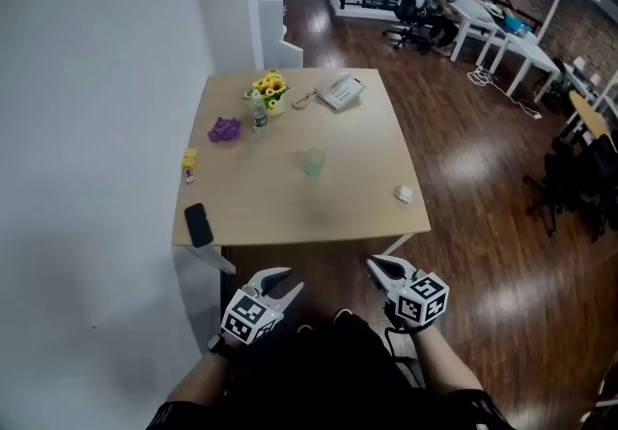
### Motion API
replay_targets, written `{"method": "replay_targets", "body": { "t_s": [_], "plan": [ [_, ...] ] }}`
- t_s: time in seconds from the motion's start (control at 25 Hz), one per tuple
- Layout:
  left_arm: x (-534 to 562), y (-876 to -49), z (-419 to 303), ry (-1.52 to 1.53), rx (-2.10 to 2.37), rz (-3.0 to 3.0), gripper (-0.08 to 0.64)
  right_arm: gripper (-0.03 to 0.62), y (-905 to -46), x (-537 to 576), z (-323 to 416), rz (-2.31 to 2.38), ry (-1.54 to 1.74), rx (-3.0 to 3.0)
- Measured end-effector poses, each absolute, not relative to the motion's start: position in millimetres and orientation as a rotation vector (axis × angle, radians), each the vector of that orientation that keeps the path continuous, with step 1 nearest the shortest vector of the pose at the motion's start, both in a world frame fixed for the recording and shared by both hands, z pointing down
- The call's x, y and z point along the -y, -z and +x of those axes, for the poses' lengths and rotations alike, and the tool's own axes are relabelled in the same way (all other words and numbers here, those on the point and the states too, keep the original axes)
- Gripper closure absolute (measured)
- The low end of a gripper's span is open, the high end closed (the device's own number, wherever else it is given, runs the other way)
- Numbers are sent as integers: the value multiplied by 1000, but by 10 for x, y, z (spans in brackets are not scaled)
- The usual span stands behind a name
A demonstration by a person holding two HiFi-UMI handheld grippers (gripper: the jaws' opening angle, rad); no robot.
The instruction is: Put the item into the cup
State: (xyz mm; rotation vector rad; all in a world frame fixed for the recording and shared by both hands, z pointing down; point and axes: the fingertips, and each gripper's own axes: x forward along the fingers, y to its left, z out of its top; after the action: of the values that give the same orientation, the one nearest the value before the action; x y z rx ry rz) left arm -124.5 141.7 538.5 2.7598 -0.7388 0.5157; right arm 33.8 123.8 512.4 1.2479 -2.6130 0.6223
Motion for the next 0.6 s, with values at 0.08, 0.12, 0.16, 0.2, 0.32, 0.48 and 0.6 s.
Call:
{"method": "replay_targets", "body": {
  "t_s": [0.08, 0.12, 0.16, 0.2, 0.32, 0.48, 0.6],
  "plan": [
    [-1376, -5387, -1229, -518, 740, 2757, 436, 584, -5118, -1200, 409, 1260, -617, 2605],
    [-1347, -5380, -1213, -516, 742, 2757, 436, 584, -5111, -1176, 451, 1267, -616, 2603],
    [-1312, -5373, -1194, -514, 746, 2759, 436, 584, -5103, -1145, 496, 1275, -615, 2603],
    [-1273, -5373, -1174, -514, 750, 2762, 436, 584, -5099, -1109, 539, 1282, -615, 2604],
    [-1123, -5411, -1103, -515, 761, 2767, 436, 583, -5135, -947, 669, 1294, -613, 2604],
    [-842, -5465, -973, -529, 776, 2762, 436, 583, -5197, -595, 915, 1300, -598, 2591],
    [-564, -5496, -878, -544, 799, 2738, 436, 583, -5226, -218, 1152, 1294, -575, 2582]
  ]
}}
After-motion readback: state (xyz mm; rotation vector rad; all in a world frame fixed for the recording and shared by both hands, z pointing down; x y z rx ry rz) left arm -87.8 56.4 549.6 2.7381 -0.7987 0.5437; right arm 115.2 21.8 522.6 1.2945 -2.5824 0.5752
